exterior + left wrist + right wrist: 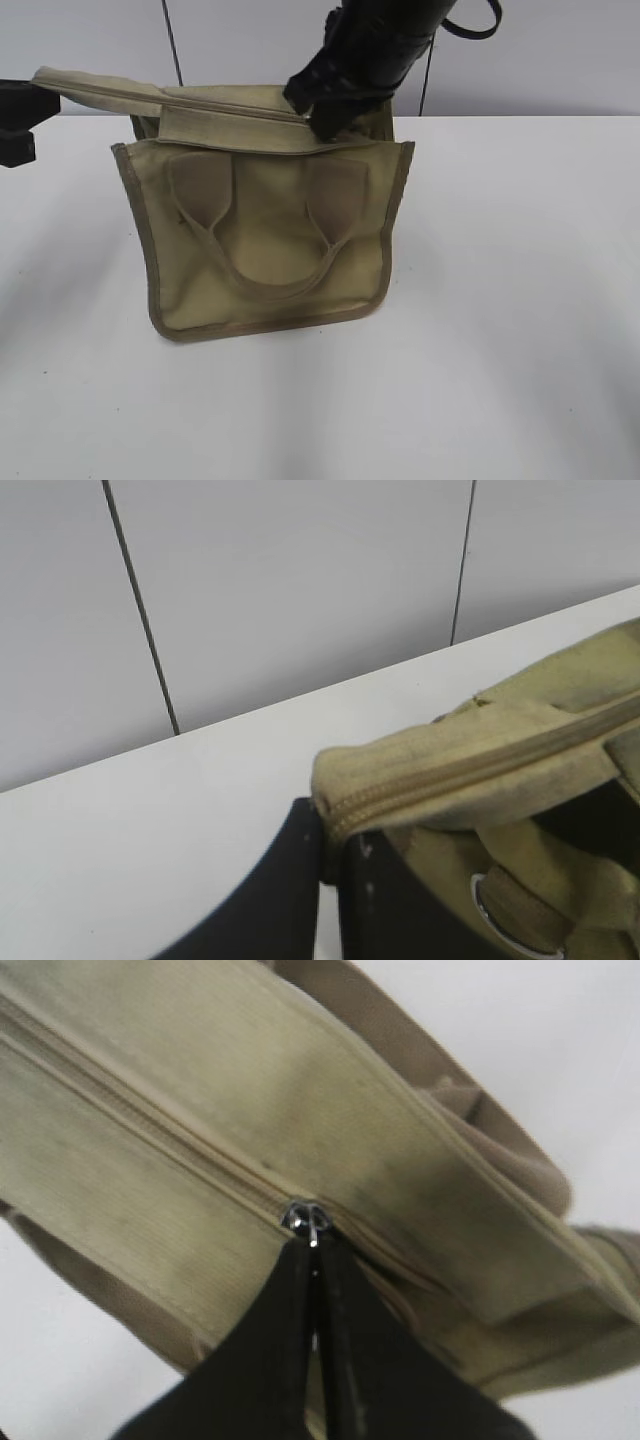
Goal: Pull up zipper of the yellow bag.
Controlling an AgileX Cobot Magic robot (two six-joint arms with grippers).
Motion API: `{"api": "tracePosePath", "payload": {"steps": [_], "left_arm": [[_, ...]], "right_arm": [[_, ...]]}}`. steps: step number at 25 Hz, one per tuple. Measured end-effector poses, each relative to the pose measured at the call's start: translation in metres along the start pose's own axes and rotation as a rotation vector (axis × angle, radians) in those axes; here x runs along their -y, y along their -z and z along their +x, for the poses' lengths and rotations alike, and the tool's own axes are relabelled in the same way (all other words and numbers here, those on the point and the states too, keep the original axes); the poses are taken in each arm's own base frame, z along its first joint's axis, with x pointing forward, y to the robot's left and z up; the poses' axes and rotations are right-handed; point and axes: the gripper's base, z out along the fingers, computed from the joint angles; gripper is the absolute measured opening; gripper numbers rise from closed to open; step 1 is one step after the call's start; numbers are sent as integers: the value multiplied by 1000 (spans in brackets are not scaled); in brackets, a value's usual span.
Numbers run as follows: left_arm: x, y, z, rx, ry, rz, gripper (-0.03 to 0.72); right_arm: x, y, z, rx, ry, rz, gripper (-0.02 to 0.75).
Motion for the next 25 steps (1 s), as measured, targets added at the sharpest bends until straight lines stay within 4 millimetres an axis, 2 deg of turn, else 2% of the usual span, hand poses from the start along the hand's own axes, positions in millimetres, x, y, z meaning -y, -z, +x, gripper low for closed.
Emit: {"api": "tracePosePath", "payload": {"steps": [6, 13, 15, 17, 19, 21, 23, 25], "left_arm": [[-2, 0, 3, -28, 1, -22, 6], [-1, 0, 3, -31, -4, -19, 11], [-3, 0, 5, -51, 5, -37, 68], [-6, 1, 8, -88, 44, -70, 197], [-9, 1, 13, -138, 112, -112, 380], [-11, 2, 21, -229, 166, -182, 507], [-7, 3, 29, -333, 190, -250, 551], [1, 4, 37, -442, 220, -316, 545]], "right_arm": [[26, 13, 13, -92, 4, 73, -13], [28, 17, 15, -109, -12, 69, 7], [31, 18, 17, -119, -18, 71, 85], [37, 20, 20, -137, -25, 85, 230], [40, 22, 21, -143, -32, 86, 412], [39, 27, 21, -133, -34, 84, 529], [36, 37, 19, -114, -34, 83, 577], [33, 48, 20, -107, -31, 82, 585]]}}
